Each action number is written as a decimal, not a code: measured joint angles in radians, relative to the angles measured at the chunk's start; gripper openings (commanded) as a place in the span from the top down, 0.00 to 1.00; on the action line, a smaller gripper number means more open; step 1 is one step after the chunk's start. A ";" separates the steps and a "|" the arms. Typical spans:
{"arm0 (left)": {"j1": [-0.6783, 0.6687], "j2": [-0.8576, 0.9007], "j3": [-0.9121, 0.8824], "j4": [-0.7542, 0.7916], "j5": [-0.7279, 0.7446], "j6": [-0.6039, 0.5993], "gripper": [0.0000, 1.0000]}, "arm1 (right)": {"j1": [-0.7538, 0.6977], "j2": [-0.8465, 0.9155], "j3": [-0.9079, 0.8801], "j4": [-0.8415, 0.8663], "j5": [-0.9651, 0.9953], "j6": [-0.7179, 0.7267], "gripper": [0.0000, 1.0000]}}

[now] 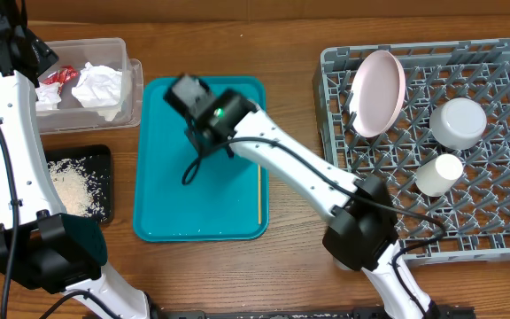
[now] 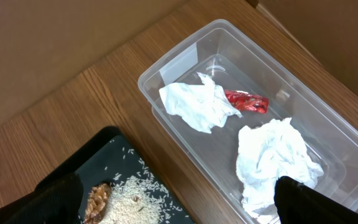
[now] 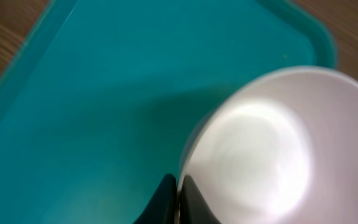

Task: Sort waste into correct bins and load items into the dishwasher
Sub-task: 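Carry the pink bowl right and set it upside down in the rack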

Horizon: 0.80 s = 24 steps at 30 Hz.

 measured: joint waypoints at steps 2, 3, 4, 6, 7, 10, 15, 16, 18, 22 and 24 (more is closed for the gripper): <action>0.000 0.000 0.000 0.000 0.000 0.000 0.00 | -0.014 -0.021 0.108 -0.093 0.014 0.042 0.96; 0.000 0.000 0.000 0.000 0.000 0.000 0.00 | -0.025 -0.039 0.152 -0.155 0.027 0.069 0.96; 0.000 0.000 0.000 0.000 0.000 0.000 0.00 | -0.040 -0.061 0.191 -0.212 0.043 0.094 0.96; 0.000 0.000 0.000 0.000 0.000 0.000 0.00 | -0.079 -0.114 0.254 -0.318 0.076 0.147 0.96; 0.000 0.000 0.000 0.000 0.000 0.000 0.00 | -0.107 -0.150 0.281 -0.371 0.094 0.174 0.96; 0.000 0.000 0.000 0.000 0.000 0.000 0.00 | -0.218 -0.285 0.316 -0.437 0.117 0.225 0.96; 0.000 0.000 0.000 0.000 0.000 0.000 0.00 | -0.428 -0.512 0.331 -0.443 0.121 0.251 0.96; 0.000 0.000 0.000 0.000 0.000 0.000 0.00 | -0.469 -0.549 0.331 -0.443 0.118 0.250 0.96; 0.000 0.000 0.000 0.000 0.000 0.000 0.00 | -0.554 -0.616 0.330 -0.444 0.113 0.251 0.96; 0.000 0.000 0.000 0.000 0.000 0.000 0.00 | -0.771 -0.733 0.270 -0.446 0.087 0.250 0.96; 0.000 0.000 0.000 0.000 0.000 0.000 0.00 | -0.873 -0.764 0.228 -0.446 0.061 0.244 0.96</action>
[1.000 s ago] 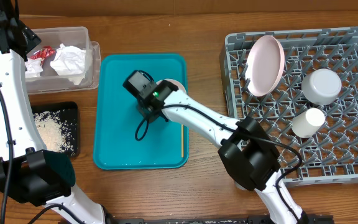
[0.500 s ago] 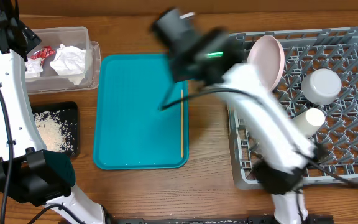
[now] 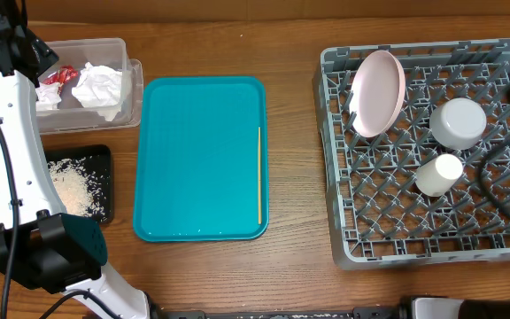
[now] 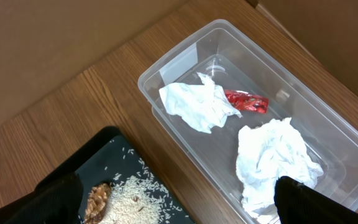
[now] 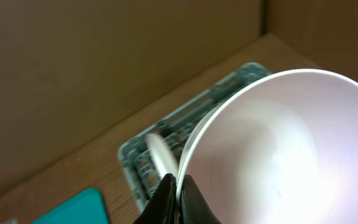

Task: Sort waste into correct bins and load items into the dishwasher
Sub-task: 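Carry the pink bowl right and set it upside down in the rack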

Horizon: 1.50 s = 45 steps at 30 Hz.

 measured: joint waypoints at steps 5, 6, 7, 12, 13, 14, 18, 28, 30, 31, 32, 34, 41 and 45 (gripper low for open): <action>0.000 0.000 0.000 0.000 0.000 0.000 0.00 | -0.212 0.002 -0.119 0.053 -0.169 -0.083 0.96; 0.000 0.000 0.000 0.000 0.000 0.000 0.00 | -0.260 0.014 -0.158 0.084 -0.231 -0.102 0.96; 0.000 0.000 0.000 0.000 0.000 0.000 0.00 | -0.293 0.026 -0.185 0.105 -0.278 -0.116 0.96; 0.000 0.000 0.000 0.000 0.000 0.000 0.00 | -0.481 0.091 -0.375 0.234 -0.571 -0.207 0.96; 0.000 0.000 0.000 0.000 0.000 0.000 0.00 | -0.521 0.100 -0.420 0.261 -0.647 -0.233 0.96; 0.000 0.000 0.000 0.000 0.000 0.000 0.00 | -0.559 0.104 -0.473 0.290 -0.727 -0.261 0.96; 0.000 0.000 0.000 0.000 0.000 0.000 0.00 | -0.681 0.105 -0.651 0.372 -0.980 -0.339 0.96; 0.000 0.000 0.000 0.000 0.000 0.000 0.00 | -0.962 0.105 -1.169 0.754 -1.569 -0.426 0.96; 0.000 0.000 0.000 0.000 0.000 0.000 0.00 | -0.995 0.105 -1.249 0.810 -1.643 -0.426 0.96; 0.000 0.000 0.000 0.000 0.000 0.000 0.00 | -1.003 0.105 -1.284 0.835 -1.672 -0.424 0.96; 0.000 0.000 0.000 0.000 0.000 0.000 0.00 | -1.005 0.106 -1.315 0.856 -1.699 -0.422 0.96; 0.000 0.000 0.000 0.000 0.000 0.000 0.00 | -1.000 0.113 -1.346 0.869 -1.732 -0.418 0.96; 0.000 0.000 0.000 0.000 0.000 0.000 0.00 | -0.949 0.150 -1.357 0.877 -1.745 -0.397 0.96; 0.000 0.000 0.000 0.000 0.000 0.000 0.00 | -0.945 0.150 -1.357 0.869 -1.677 -0.357 0.96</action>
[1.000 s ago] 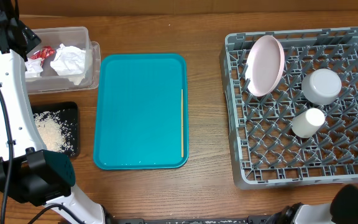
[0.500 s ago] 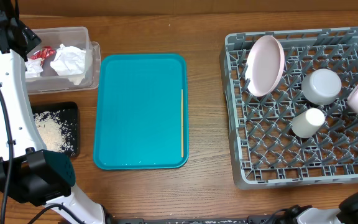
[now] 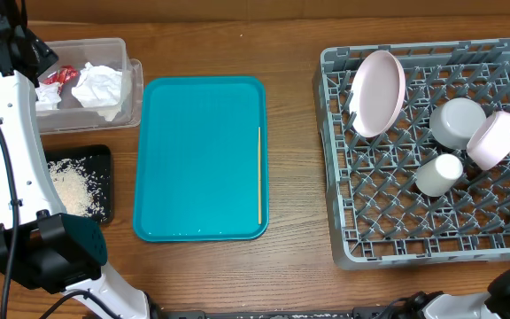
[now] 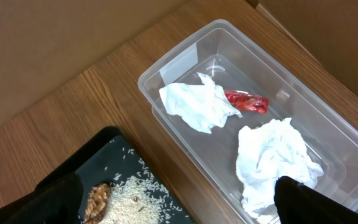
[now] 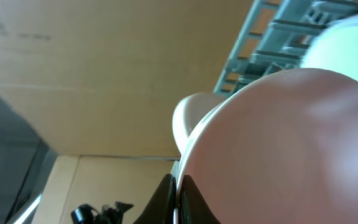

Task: Sort waste into correct bins and load items into the dishwasher
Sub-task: 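Carry the pink bowl right and set it upside down in the rack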

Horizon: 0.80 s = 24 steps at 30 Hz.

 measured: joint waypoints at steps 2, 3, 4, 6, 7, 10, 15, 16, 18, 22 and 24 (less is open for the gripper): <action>0.000 0.000 0.000 0.000 0.000 0.000 0.00 | 0.000 0.000 0.000 -0.023 0.019 0.011 0.96; 0.000 0.000 0.000 0.000 0.000 0.000 0.00 | 0.000 0.000 0.000 -0.040 0.032 0.016 0.96; 0.000 0.000 0.000 0.000 0.000 0.000 0.00 | 0.000 0.000 0.000 -0.061 0.051 0.021 0.96; 0.000 0.000 0.000 0.000 0.000 0.000 0.00 | 0.000 0.000 0.000 -0.087 0.084 0.024 0.96; 0.000 0.000 0.000 0.000 0.000 0.000 0.00 | 0.000 0.000 -0.001 -0.100 0.108 0.028 0.96; 0.000 0.000 0.000 0.000 0.000 0.000 0.00 | 0.000 0.000 -0.001 -0.117 0.167 0.030 0.96; 0.000 0.000 0.000 0.000 0.000 0.000 0.00 | 0.000 0.000 -0.001 -0.109 0.218 0.034 0.96; 0.000 0.000 0.000 0.000 0.000 0.000 0.00 | 0.000 0.000 -0.001 -0.108 0.220 0.037 0.96; 0.000 0.000 0.000 0.000 0.000 0.000 0.00 | 0.000 0.000 -0.001 -0.106 0.221 0.044 0.96; 0.000 0.000 0.000 0.000 0.000 0.000 0.00 | -0.001 0.000 -0.001 -0.105 0.227 0.056 0.88; 0.000 0.000 0.000 0.000 0.000 0.000 0.00 | -0.004 0.000 -0.001 -0.107 0.236 0.063 0.86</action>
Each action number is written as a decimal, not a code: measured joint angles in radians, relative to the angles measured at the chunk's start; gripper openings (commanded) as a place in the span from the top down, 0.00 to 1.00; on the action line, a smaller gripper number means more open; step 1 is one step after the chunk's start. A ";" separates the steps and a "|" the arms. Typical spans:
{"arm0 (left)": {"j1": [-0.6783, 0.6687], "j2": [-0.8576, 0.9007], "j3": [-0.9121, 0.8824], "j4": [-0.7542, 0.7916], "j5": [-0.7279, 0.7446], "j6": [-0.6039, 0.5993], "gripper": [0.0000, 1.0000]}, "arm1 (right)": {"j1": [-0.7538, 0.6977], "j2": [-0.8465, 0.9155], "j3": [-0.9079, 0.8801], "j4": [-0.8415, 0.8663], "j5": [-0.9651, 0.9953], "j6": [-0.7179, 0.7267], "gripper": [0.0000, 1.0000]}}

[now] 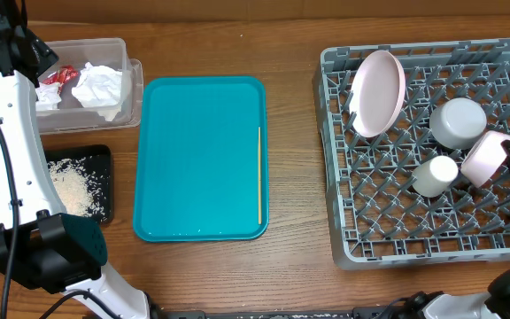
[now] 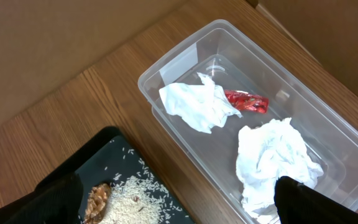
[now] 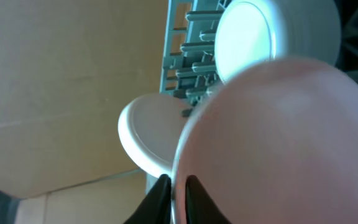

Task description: Sort waste into correct bins and load items into the dishwasher

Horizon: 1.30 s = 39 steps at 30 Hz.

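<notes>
A pink bowl (image 1: 482,159) stands tilted on its side in the grey dish rack (image 1: 388,239), between a white cup (image 1: 435,175) and the rack's right edge. My right gripper (image 3: 178,176) is shut on the bowl's rim (image 3: 272,137), one finger on each side. A pink plate (image 1: 377,93) and a pale upturned bowl (image 1: 457,121) also sit in the rack. My left gripper (image 2: 179,179) hangs open and empty over the clear bin (image 2: 166,68), which holds crumpled tissues (image 2: 272,155) and a red wrapper (image 2: 246,101).
A teal tray (image 1: 200,159) lies mid-table with a thin wooden stick (image 1: 259,173) along its right side. A black tray (image 1: 104,155) with rice (image 1: 71,188) sits at the front left, below the clear bin (image 1: 133,84).
The pink bowl and my right gripper have come down and a little toward the table front, now next to the white cup. The left arm has not moved.
My right gripper held the pink bowl over the teal tray. Then bowl and gripper were off the tray, at the rack's far right edge. Then the bowl hung beside the pale bowl in the rack, and now sits lower by the white cup. The left gripper stayed open over the bin.
</notes>
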 measured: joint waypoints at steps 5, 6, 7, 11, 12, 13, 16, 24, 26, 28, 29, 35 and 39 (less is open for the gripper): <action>0.000 0.000 0.000 0.000 0.000 0.000 0.00 | -0.042 0.000 0.000 -0.011 0.013 0.027 0.83; 0.000 0.000 0.000 0.000 0.000 0.000 0.00 | -0.054 0.000 0.001 -0.021 0.019 0.031 0.83; 0.000 0.000 0.000 0.000 0.000 0.000 0.00 | -0.067 0.000 0.001 -0.034 0.029 0.036 0.83; 0.000 0.000 0.000 0.000 0.000 0.000 0.00 | -0.114 0.000 0.030 -0.102 0.103 0.046 0.83; 0.000 0.000 0.000 0.000 0.000 0.000 0.00 | -0.125 0.000 0.042 -0.119 0.129 0.048 0.83; 0.000 0.000 0.000 0.000 0.000 0.000 0.00 | -0.132 0.000 0.050 -0.131 0.150 0.049 0.83; 0.000 0.000 0.000 0.000 0.000 0.000 0.00 | -0.152 -0.003 0.071 -0.159 0.217 0.066 0.83; 0.000 0.000 0.000 0.000 0.000 0.000 0.00 | -0.180 -0.090 0.093 -0.190 0.297 0.106 0.83; 0.000 0.000 0.000 0.000 0.000 0.000 0.00 | -0.185 -0.140 0.094 -0.189 0.303 0.113 0.82; 0.000 0.000 0.000 0.000 0.000 0.000 0.00 | -0.185 -0.193 0.095 -0.186 0.306 0.116 0.82; 0.000 0.000 0.000 0.000 0.000 0.000 0.00 | -0.183 -0.215 0.096 -0.187 0.309 0.117 0.82; 0.000 0.000 0.000 0.000 0.000 0.000 0.00 | -0.098 -0.339 0.101 -0.210 0.400 0.120 0.83; 0.000 0.000 0.000 0.000 0.000 0.000 0.00 | 0.034 -0.371 0.101 -0.218 0.438 0.116 0.83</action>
